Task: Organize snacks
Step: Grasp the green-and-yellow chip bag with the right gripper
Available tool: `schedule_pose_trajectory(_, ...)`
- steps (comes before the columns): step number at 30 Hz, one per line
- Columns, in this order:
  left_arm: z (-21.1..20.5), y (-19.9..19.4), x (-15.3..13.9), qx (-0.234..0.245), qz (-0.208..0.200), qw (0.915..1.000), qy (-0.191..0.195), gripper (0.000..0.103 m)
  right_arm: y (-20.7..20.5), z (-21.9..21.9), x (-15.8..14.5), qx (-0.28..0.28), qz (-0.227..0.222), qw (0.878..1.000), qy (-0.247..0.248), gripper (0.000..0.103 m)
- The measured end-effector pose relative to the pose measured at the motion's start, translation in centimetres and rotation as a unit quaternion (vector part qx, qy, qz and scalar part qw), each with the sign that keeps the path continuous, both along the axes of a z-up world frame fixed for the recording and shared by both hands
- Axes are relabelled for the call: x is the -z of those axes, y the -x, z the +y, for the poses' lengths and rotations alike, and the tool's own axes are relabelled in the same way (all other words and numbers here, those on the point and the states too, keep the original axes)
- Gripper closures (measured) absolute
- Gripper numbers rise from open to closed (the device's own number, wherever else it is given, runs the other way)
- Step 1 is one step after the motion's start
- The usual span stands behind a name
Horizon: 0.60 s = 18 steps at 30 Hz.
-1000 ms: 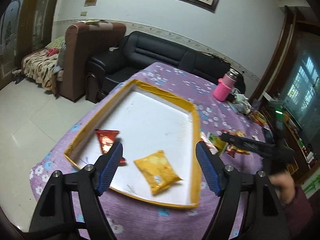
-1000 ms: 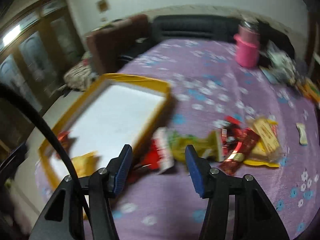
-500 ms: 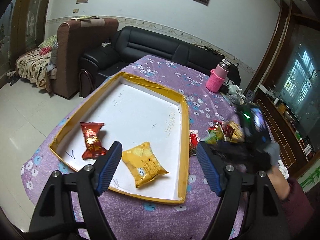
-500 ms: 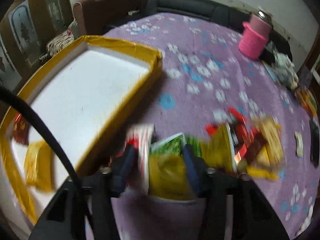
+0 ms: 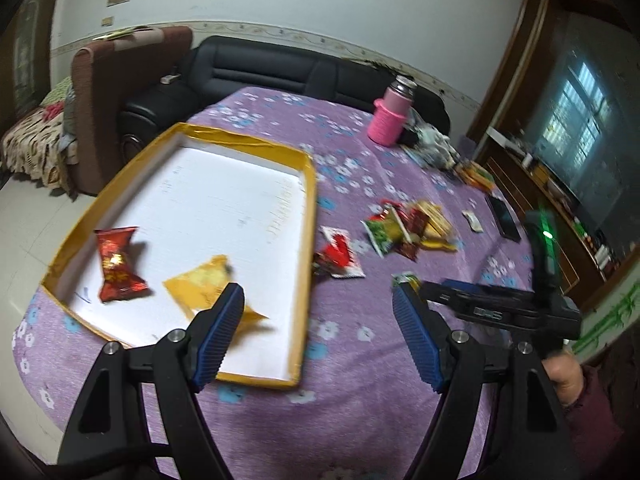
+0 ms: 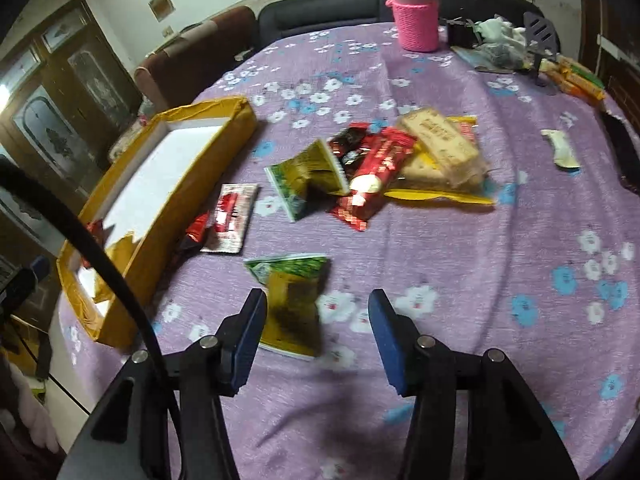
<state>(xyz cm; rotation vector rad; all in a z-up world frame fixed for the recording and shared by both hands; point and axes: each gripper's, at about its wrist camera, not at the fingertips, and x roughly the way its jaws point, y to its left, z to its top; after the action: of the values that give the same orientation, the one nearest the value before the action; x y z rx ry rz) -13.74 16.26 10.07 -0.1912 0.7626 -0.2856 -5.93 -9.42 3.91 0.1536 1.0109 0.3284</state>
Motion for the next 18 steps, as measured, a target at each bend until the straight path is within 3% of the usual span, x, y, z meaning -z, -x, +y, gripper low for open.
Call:
schedule_pose_trajectory(4,-0.7,-0.2,-0.2,0.008,0.007,0.9999,0.000,0.026,-1.8,2.1,1.0,-0.006,0.006,1.000,-0.019,0.051)
schedule_pose_trajectory(5,-0.9,-0.5,-0.3,0.013,0.010,0.9999,0.002,0.025,-2.0,2.6,1.5,-0.011,0.012,1.000,-0.004,0.053)
schedule_pose_trajectory(7,-1.5,-1.5,-0.4,0.023,0.017,0.9996,0.003,0.023,-1.7,3.0,1.5,-0.022,0.001,0.999,0.032,0.069)
schedule_pose_trajectory(11,-3.9,-5.0,-0.3,0.055,0.044,0.9975,-0.003,0.023,-0.6,0.7,0.9,0.004,-0.014,0.999,0.032,0.070)
schedule_pose_trajectory(13,-6.1,-7.5,0.0,0.083,0.054,0.9949,-0.018,0.023,-0.2,-1.4,0.5,0.031,-0.031,0.999,0.032,0.075)
schedule_pose_trajectory(14,-7.0,-8.6,0.2,0.092,0.059,0.9937,-0.024,0.023,-0.2,-3.3,0.4,0.047,-0.034,0.998,0.006,0.076)
schedule_pose_trajectory(16,-9.2,-11.7,1.2,0.104,0.076,0.9909,-0.039,0.023,-0.6,-5.9,0.8,0.063,-0.029,0.996,-0.053,0.087)
schedule_pose_trajectory(18,-11.0,-13.9,2.2,0.112,0.083,0.9883,-0.062,0.023,-0.9,-8.0,1.4,0.074,-0.024,0.991,-0.112,0.087)
